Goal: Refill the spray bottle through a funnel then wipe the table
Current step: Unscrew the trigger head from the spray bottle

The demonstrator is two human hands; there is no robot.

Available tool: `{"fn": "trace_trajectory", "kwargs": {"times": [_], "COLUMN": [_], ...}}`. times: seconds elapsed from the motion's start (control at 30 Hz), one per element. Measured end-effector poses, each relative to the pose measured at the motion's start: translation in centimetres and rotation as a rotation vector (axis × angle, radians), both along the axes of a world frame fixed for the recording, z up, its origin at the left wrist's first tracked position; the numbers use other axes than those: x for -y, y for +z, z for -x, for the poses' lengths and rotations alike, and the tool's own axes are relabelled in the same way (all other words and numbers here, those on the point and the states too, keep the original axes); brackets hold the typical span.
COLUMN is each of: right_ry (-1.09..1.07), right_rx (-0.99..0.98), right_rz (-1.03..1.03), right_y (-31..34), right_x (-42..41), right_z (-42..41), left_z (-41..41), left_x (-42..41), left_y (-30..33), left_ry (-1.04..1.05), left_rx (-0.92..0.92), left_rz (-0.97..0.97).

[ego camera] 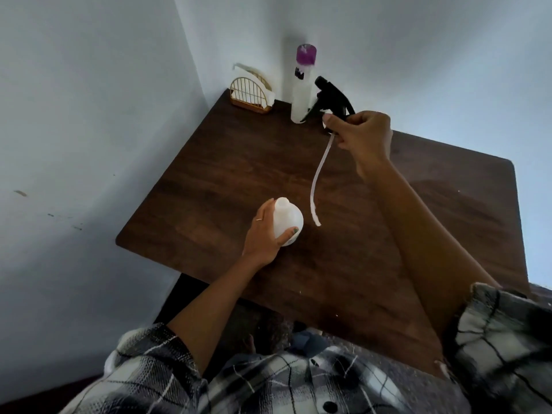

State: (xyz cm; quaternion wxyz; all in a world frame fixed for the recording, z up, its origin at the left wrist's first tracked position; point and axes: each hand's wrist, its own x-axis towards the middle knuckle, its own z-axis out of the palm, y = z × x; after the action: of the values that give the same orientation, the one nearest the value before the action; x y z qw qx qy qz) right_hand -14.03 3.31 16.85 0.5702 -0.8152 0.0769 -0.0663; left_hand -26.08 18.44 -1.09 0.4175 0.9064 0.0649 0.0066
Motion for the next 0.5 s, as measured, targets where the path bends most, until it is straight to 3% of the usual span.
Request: {"fn": "trace_trajectory", "kwargs": {"times": [0.3,0.5], "right_ry": [-0.055,-0.067], "right_rx": [-0.486,-0.606], "right_rz": [0.242,0.292], "right_y": [-12.2,-16.2], "right_x": [3.2,2.9], "right_z": [3.0,5.0], "left_z": [0.7,0.7], "left_x": [0.3,0.2], "left_y": [-0.2,-0.2], "left_ry": [-0.01,-0.014], "left_rx": [-0.003,-0.012], "left_rz": [-0.012,-0.028]}}
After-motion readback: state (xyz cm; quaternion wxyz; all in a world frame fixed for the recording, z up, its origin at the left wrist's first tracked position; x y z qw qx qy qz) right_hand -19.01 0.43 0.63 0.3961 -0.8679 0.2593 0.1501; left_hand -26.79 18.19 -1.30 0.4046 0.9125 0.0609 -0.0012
